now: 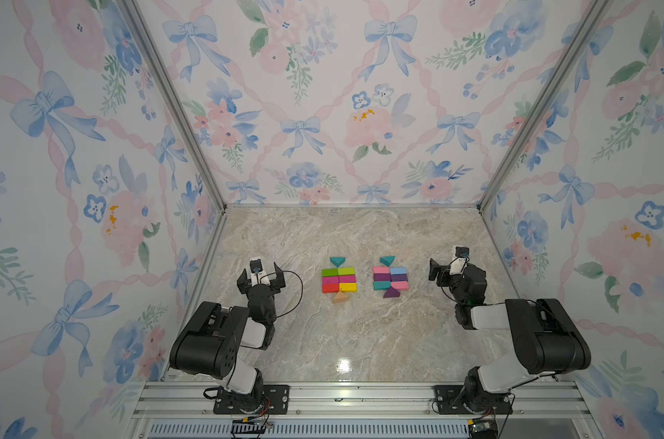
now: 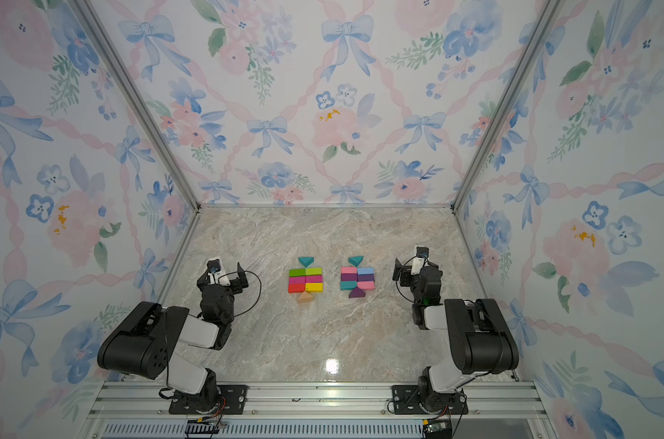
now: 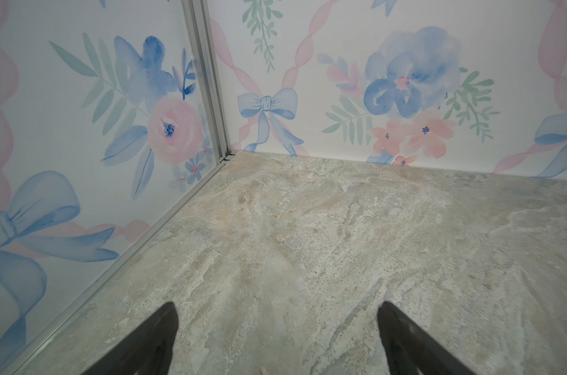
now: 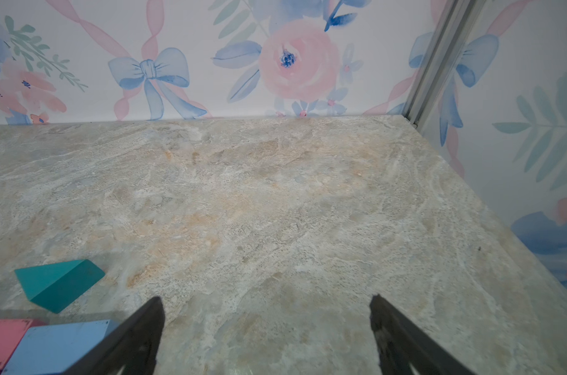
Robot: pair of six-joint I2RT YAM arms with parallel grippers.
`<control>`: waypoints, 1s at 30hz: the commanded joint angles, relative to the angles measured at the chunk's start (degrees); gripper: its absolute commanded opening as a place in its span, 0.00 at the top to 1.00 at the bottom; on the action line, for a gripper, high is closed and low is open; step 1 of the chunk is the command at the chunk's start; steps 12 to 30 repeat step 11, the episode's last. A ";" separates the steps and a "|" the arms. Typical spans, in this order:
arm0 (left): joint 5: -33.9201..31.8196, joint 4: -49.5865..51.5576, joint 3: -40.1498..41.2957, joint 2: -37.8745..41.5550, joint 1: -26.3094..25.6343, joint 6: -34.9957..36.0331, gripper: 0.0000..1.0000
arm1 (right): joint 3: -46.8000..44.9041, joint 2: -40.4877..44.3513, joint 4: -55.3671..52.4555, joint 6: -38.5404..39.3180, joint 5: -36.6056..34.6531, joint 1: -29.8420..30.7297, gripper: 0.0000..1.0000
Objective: Assemble a piece of candy with building blocks
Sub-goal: Reset both arms
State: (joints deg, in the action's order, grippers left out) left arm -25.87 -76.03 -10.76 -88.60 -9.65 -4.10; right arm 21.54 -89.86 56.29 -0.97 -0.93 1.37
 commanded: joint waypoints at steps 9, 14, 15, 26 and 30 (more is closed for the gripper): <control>0.19 -3.16 0.58 -0.39 -0.55 0.30 0.02 | 0.10 0.66 -2.06 0.94 -0.21 0.48 0.01; 0.21 -3.16 0.66 -0.25 -0.55 0.32 0.02 | -0.18 0.66 -1.51 1.47 -0.60 0.91 0.01; 0.21 -3.16 0.66 -0.25 -0.55 0.32 0.02 | -0.18 0.66 -1.51 1.47 -0.60 0.91 0.01; 0.21 -3.16 0.66 -0.25 -0.55 0.32 0.02 | -0.18 0.66 -1.51 1.47 -0.60 0.91 0.01; 0.21 -3.16 0.66 -0.25 -0.55 0.32 0.02 | -0.18 0.66 -1.51 1.47 -0.60 0.91 0.01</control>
